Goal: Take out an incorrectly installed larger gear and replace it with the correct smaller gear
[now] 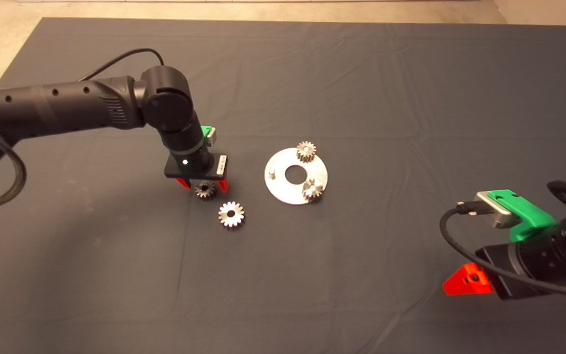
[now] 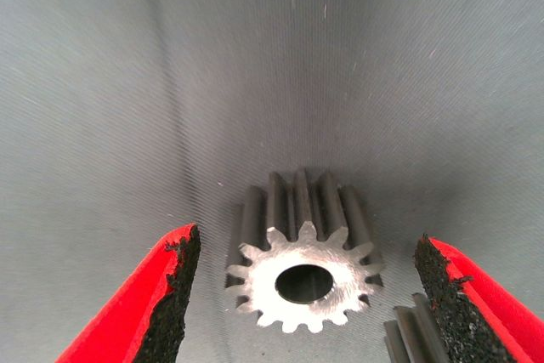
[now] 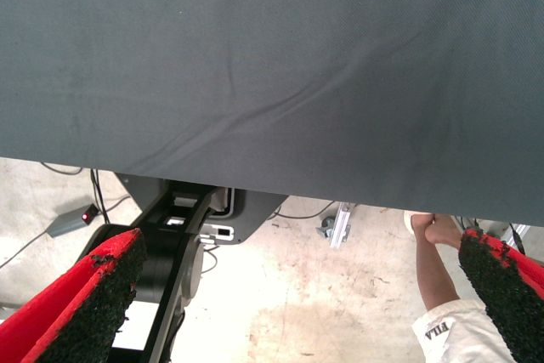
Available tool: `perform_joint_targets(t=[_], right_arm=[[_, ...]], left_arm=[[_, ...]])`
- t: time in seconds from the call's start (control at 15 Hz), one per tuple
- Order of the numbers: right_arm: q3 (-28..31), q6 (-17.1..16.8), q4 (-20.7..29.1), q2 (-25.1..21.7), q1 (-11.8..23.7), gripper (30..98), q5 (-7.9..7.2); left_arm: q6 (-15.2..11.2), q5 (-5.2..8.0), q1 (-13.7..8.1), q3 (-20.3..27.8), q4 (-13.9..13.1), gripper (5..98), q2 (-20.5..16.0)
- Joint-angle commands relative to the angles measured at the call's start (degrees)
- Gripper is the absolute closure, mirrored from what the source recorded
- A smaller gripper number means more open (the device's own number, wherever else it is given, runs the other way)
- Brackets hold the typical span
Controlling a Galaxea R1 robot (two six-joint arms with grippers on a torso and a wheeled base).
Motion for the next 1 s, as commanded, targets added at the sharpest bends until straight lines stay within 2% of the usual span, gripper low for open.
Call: perform_joint_targets(t=[0.0,0.4,0.53,0.67,0.73,0.93], right_arm=[[0.3,0.1,-0.2,0.1,0.7,30.9,-7.13],[0.2,0.1,-0.2,0.1,0.7,30.9,-7.13],[0.2,0.1,-0.3,0.1,0.7,30.9,-7.13],[0.2,0.1,-0.2,0.1,0.7,30.9,-7.13],[0.3,0.1,-0.3,0.1,0.7,30.9,-7.13],[0.2,0.1,-0.3,0.1,0.7,30.9,-7.13]], left_arm=[[-0.2,0.21,-0.2,0.6,0.5,38.7,-0.2],[0.1,0.21,-0.1,0.6,0.5,38.7,-0.2],[-0.2,0.15,-0.1,0.6,0.5,43.6,-0.2],[-0.1,-0.50,-0.1,0.6,0.5,44.4,-0.2],[-0.1,-0.67,-0.1,0.5,0.5,47.7,-0.2],[0.1,-0.67,-0.1,0.5,0.5,49.2,-0.3]])
